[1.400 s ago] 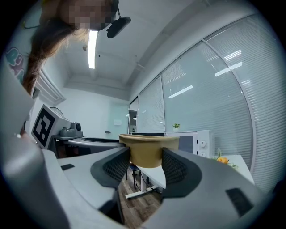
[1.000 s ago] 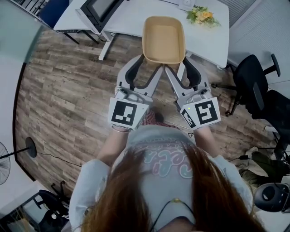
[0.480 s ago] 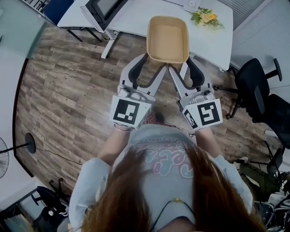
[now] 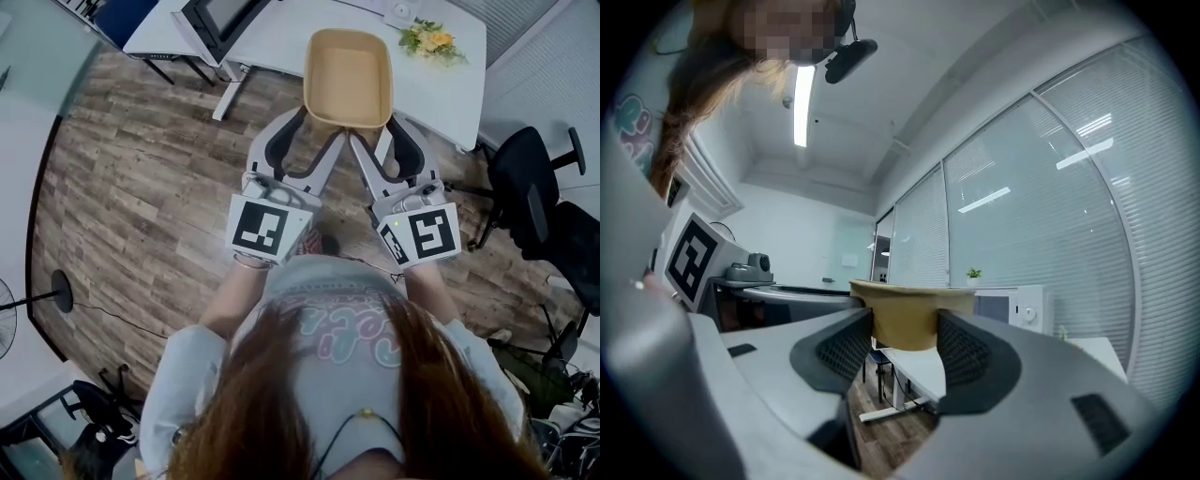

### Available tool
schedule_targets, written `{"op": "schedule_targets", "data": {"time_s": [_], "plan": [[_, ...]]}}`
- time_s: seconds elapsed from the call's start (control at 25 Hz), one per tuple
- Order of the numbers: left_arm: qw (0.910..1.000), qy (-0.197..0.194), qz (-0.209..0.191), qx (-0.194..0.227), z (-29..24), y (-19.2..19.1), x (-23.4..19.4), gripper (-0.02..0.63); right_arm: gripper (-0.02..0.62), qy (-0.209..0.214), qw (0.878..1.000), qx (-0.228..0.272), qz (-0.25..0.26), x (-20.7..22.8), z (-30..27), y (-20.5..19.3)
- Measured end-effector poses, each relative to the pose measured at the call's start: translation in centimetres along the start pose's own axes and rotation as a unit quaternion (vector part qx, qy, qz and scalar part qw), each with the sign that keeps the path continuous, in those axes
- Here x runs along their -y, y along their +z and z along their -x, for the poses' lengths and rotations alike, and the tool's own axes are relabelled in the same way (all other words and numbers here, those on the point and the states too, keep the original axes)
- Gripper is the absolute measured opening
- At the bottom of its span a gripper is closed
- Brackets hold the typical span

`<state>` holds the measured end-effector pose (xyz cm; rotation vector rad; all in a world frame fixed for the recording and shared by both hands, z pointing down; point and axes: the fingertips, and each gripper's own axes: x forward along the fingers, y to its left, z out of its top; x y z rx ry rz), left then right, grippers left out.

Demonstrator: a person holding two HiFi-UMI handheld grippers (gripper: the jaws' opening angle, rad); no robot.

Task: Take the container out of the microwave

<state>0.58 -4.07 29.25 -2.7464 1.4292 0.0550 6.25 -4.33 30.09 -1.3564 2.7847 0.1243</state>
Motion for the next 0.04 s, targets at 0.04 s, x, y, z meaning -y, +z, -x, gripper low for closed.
{"op": "schedule_targets", "data": {"time_s": [0.04], "plan": [[1.0,0.0,-0.001,0.0,-0.06,0.09,-0.07,0.218,0.218,0.0,1.0,0.001,0.0,0.04,-0.09,0.08]]}}
